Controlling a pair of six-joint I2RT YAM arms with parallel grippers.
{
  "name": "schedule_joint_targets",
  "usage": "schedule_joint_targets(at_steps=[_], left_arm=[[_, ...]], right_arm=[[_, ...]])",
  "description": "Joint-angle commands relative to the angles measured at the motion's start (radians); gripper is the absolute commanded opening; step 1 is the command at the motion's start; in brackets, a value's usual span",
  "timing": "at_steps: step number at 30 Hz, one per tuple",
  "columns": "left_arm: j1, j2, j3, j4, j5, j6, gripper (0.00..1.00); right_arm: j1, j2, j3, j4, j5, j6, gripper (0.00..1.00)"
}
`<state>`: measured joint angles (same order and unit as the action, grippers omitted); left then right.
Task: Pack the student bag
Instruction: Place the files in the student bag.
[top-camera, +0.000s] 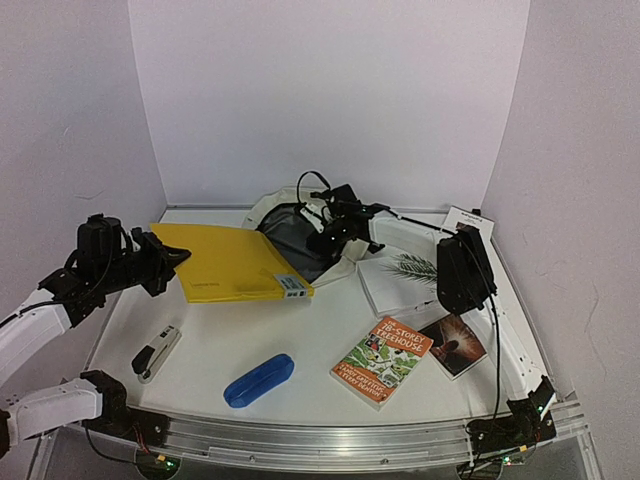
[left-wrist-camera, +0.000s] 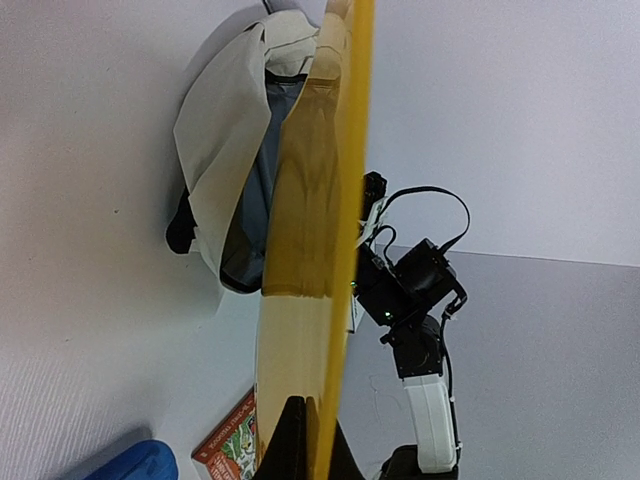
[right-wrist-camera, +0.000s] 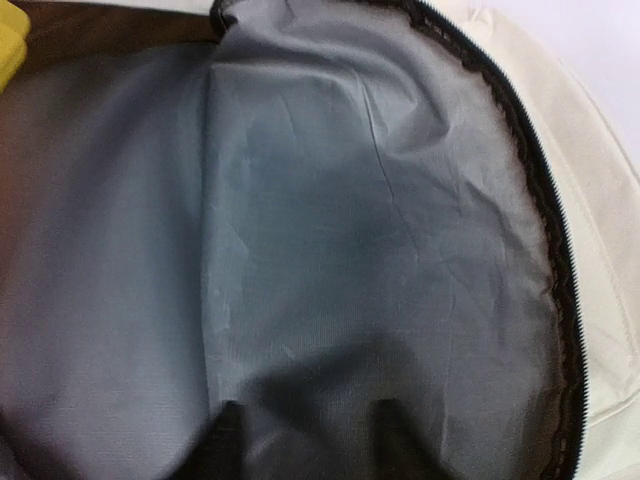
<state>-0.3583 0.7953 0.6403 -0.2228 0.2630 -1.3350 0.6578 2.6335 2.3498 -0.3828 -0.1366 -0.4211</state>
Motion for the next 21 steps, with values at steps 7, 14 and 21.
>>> schedule_joint_targets(at_steps=[7, 14, 21], left_arm=[[-0.006, -0.019, 0.018, 0.082, 0.010, 0.001, 0.00], [-0.006, -0.036, 0.014, 0.066, 0.007, -0.003, 0.00], [-0.007, -0.052, 0.005, 0.060, -0.002, -0.006, 0.00]], right_arm=[[0.019, 0.031, 0.066, 0.019, 0.035, -0.072, 0.73], [0.020, 0.100, 0.099, 0.021, 0.058, -0.090, 0.74], [0.020, 0.130, 0.103, 0.026, 0.072, -0.084, 0.57]])
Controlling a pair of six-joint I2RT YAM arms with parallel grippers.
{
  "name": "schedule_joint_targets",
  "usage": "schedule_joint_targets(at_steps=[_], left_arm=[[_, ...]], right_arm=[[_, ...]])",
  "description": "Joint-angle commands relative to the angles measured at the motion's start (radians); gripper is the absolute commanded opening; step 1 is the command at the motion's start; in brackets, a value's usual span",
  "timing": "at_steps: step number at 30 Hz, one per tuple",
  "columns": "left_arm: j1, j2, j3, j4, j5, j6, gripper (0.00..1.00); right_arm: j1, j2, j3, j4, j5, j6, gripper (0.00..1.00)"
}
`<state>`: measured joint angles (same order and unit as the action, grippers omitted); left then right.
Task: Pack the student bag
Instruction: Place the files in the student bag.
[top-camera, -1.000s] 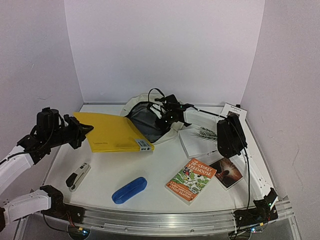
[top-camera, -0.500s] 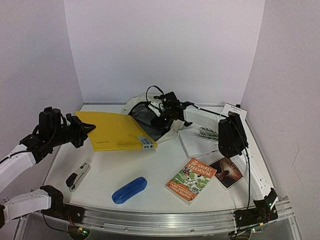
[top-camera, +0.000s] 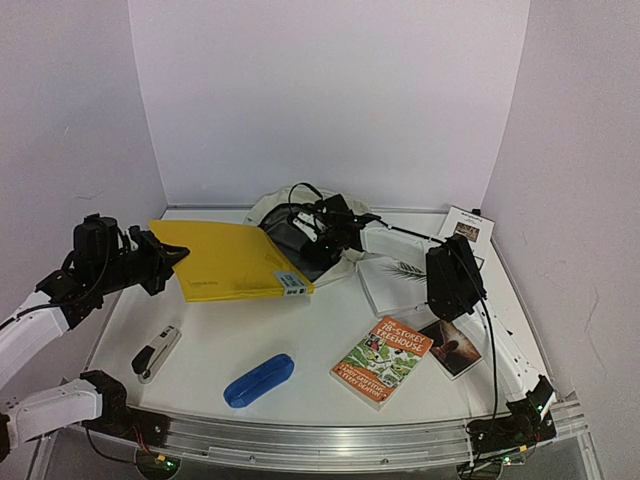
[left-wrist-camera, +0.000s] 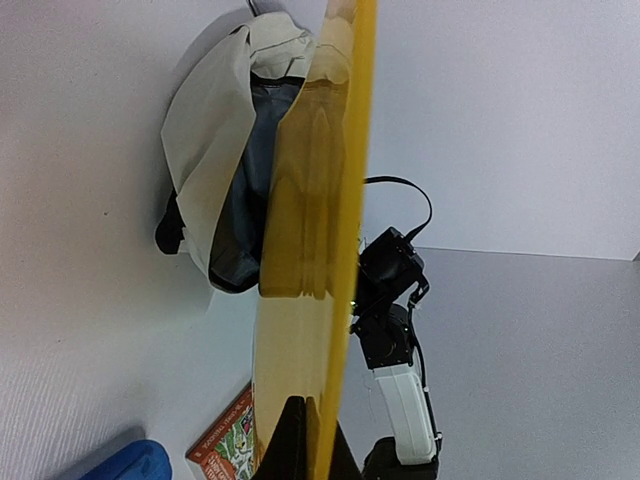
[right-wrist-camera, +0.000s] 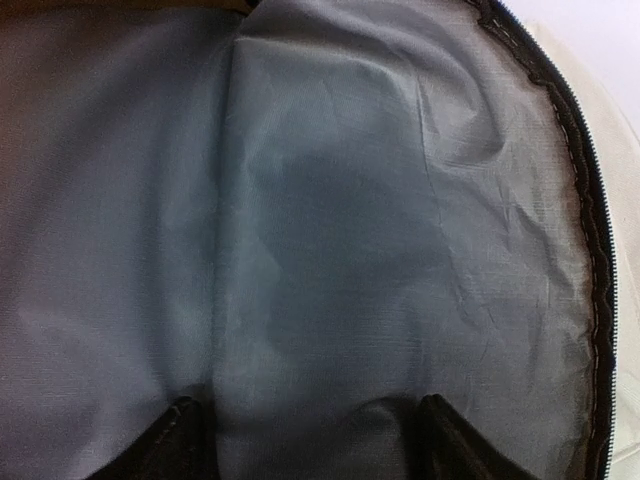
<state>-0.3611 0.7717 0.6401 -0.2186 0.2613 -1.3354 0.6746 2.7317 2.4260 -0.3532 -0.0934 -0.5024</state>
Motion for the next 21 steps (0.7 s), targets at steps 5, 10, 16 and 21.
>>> schedule_joint_targets(at_steps=[5, 10, 16, 21], left_arm=[[-0.005, -0.041, 0.002, 0.035, 0.001, -0.003, 0.00], [-0.004, -0.046, -0.016, 0.056, 0.021, -0.006, 0.00], [-0.005, 0.013, -0.054, 0.189, 0.083, -0.024, 0.00], [-0.006, 0.088, -0.087, 0.339, 0.130, -0.068, 0.00]], right_arm=[[0.003, 0.020, 0.046, 0.005, 0.044, 0.027, 0.11], [0.003, -0.062, 0.050, 0.010, 0.044, 0.078, 0.00], [0.003, -0.189, 0.050, 0.024, -0.051, 0.193, 0.00], [0.004, -0.237, 0.060, 0.030, -0.108, 0.257, 0.00]])
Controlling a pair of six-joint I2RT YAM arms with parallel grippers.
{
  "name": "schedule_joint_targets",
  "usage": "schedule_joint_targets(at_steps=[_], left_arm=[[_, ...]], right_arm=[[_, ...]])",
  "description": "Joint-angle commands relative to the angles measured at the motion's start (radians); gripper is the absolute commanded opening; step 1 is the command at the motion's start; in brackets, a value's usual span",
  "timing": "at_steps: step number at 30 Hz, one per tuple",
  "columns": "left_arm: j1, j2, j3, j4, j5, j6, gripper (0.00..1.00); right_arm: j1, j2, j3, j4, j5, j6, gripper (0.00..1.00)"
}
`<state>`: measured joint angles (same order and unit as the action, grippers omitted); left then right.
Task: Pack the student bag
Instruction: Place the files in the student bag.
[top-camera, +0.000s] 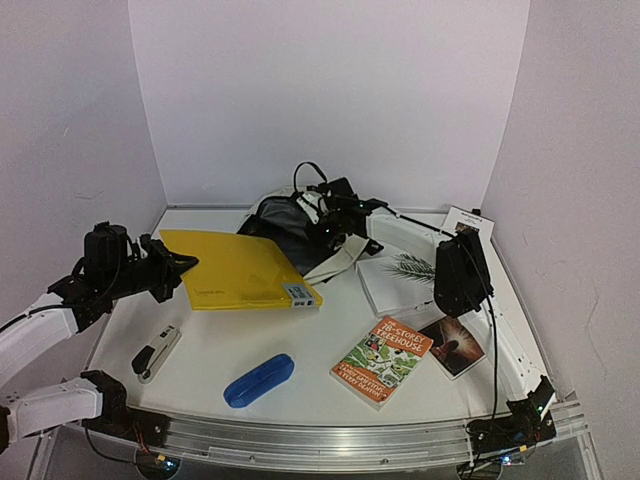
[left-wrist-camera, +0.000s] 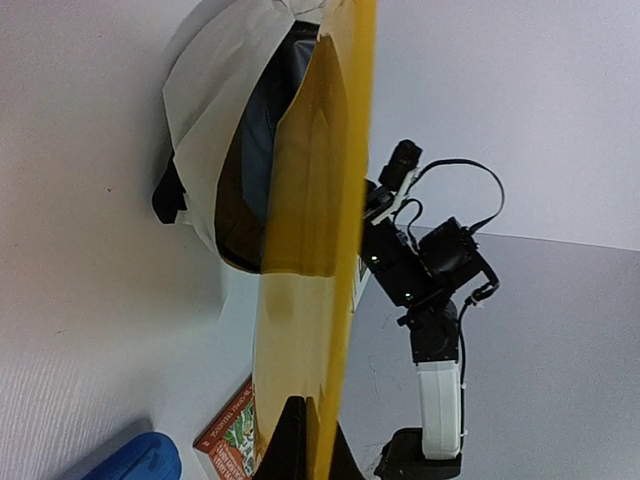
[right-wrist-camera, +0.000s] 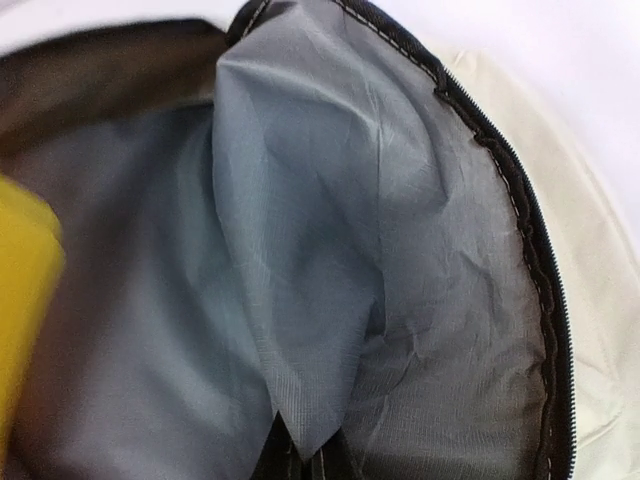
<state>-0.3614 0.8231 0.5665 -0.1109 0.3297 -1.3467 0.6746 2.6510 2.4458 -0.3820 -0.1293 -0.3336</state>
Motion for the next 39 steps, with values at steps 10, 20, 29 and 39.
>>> schedule_joint_targets(at_steps=[10, 20, 29, 39], left_arm=[[-0.005, 0.120, -0.085, 0.518, -0.035, -0.151, 0.00], [-0.018, -0.021, -0.136, 0.392, -0.374, -0.125, 0.00], [-0.167, 0.202, -0.080, 0.551, -0.483, -0.083, 0.00], [-0.287, 0.500, -0.071, 1.004, -0.472, -0.120, 0.00]], right_arm=[[0.003, -0.281, -0.127, 0.066, -0.203, 0.079, 0.00], [0.005, -0.356, -0.212, 0.066, -0.289, 0.123, 0.00], [0.034, -0.340, -0.178, 0.064, -0.333, 0.208, 0.00], [0.061, -0.277, -0.085, 0.065, -0.335, 0.260, 0.00]])
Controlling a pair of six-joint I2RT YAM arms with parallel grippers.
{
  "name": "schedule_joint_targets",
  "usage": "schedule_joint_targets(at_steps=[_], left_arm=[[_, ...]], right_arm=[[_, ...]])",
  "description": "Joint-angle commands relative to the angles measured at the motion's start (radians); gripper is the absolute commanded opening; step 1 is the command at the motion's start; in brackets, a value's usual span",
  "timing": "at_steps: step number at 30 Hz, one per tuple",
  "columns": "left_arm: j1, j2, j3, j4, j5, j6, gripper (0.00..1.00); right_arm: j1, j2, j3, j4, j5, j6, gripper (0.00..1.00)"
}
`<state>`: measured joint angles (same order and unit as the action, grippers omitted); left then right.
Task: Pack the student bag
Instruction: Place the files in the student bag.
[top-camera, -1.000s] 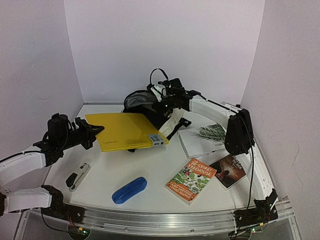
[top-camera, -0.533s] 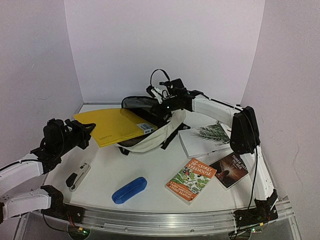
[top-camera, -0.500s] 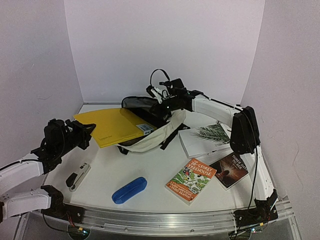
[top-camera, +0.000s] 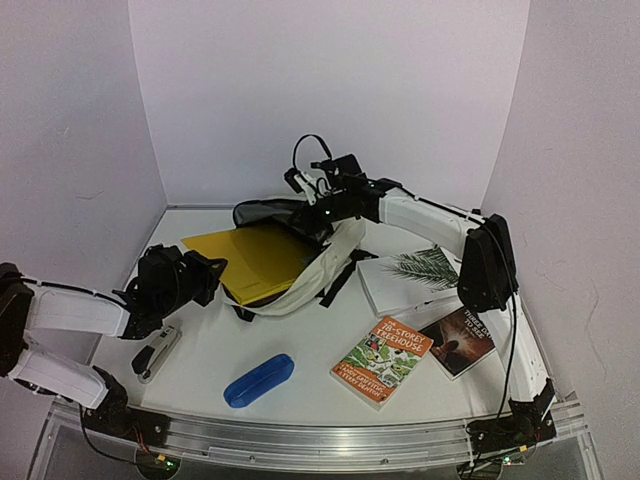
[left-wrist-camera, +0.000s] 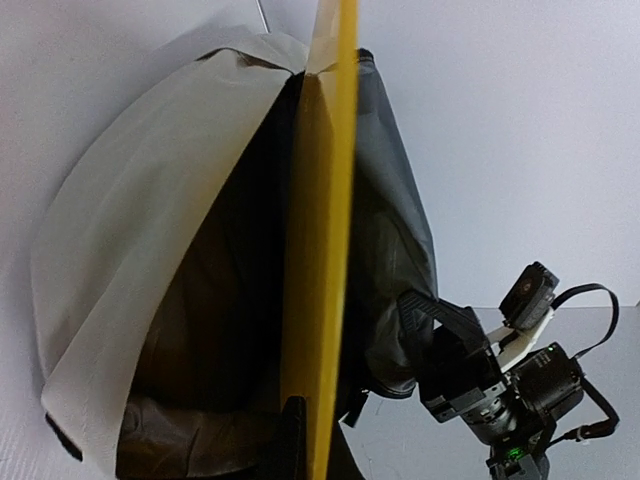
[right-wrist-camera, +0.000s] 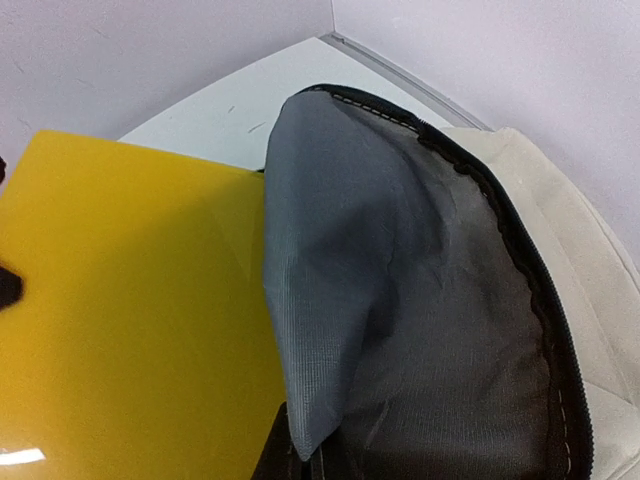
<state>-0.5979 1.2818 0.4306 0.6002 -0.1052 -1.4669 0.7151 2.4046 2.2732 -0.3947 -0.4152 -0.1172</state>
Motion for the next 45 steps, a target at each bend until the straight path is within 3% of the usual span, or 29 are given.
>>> schedule_joint_targets(at_steps=[1, 8, 16, 24, 27, 34, 40, 42, 45], left_arm=[[-0.059, 0.050, 0.061, 0.322, -0.062, 0.014, 0.00], [-0.082, 0.119, 0.089, 0.468, -0.227, 0.111, 0.00], [-0.118, 0.464, 0.231, 0.753, -0.274, 0.068, 0.00], [-0.126, 0.595, 0.316, 0.666, -0.282, -0.058, 0.00], [-0.126, 0.544, 0.297, 0.499, -0.304, -0.124, 0.07], [-0.124, 0.388, 0.381, -0.201, -0.285, -0.216, 0.48], [-0.124, 0.335, 0.686, -0.896, -0.294, -0.020, 0.80], [-0.120, 0.337, 0.773, -1.047, -0.311, 0.036, 0.91], [-0.096, 0.320, 0.810, -1.156, -0.291, 0.094, 0.94]], right_arm=[[0.023, -0.034, 0.084, 0.078, -0.052, 0.049, 0.00], [0.035, -0.064, 0.062, 0.079, -0.069, 0.091, 0.00], [0.044, -0.054, 0.106, 0.092, -0.135, 0.222, 0.00], [0.046, -0.057, 0.084, 0.127, -0.203, 0.177, 0.00], [0.044, -0.060, 0.077, 0.136, -0.211, 0.162, 0.00], [0.028, -0.047, 0.071, 0.151, -0.199, 0.151, 0.00], [-0.012, -0.013, 0.067, 0.160, -0.171, 0.136, 0.00], [-0.025, -0.006, 0.063, 0.160, -0.175, 0.144, 0.00], [-0.041, -0.010, 0.053, 0.163, -0.186, 0.158, 0.00]])
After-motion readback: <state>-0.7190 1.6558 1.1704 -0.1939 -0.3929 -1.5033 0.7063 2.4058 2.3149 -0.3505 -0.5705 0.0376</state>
